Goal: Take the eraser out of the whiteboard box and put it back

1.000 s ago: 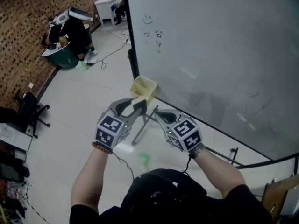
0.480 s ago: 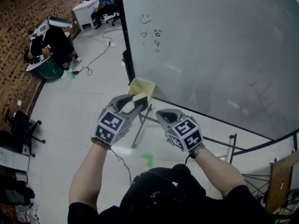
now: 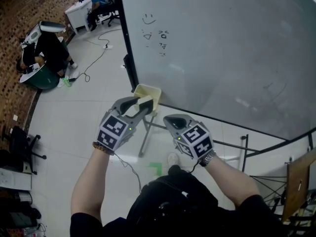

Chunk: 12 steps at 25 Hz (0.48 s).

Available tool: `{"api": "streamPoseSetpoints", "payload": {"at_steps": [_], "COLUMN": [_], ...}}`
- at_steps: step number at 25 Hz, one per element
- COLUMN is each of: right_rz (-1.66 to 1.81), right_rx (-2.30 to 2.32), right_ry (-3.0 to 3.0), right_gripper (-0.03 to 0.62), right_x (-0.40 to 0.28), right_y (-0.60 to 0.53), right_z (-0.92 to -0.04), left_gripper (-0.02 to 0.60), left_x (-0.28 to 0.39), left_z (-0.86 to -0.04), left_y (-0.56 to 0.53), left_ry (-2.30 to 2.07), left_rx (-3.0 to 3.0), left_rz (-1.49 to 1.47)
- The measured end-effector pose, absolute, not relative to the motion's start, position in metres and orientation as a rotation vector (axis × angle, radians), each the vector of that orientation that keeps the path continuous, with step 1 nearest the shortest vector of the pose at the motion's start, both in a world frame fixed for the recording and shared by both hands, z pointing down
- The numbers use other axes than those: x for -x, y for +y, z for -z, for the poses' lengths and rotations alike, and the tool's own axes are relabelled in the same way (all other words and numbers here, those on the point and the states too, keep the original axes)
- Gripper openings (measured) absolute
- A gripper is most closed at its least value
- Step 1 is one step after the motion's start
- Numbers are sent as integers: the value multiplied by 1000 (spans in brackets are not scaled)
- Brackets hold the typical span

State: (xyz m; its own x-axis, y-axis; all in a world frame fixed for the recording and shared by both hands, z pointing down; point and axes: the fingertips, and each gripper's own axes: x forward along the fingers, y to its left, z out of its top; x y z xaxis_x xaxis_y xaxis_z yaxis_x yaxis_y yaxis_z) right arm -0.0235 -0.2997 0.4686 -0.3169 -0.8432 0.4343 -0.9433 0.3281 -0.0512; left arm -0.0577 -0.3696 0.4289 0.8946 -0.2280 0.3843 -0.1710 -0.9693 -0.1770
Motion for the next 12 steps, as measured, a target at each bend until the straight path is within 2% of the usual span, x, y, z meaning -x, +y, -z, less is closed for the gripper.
{"api": "streamPoseSetpoints", "payload": {"at_steps": [12], "right_rz": [-460], "right_rx": [-1611], "right_ry": [-2262], "right_gripper": [25], "right_x": [2], "right_y": [-336], "right_z": [-480], "left_gripper": [163], "left_x": [34], "left_z": [-449], "left_y": [-403], "left_ry": [196], "left_rx": [2905], "left_rz": [659]}}
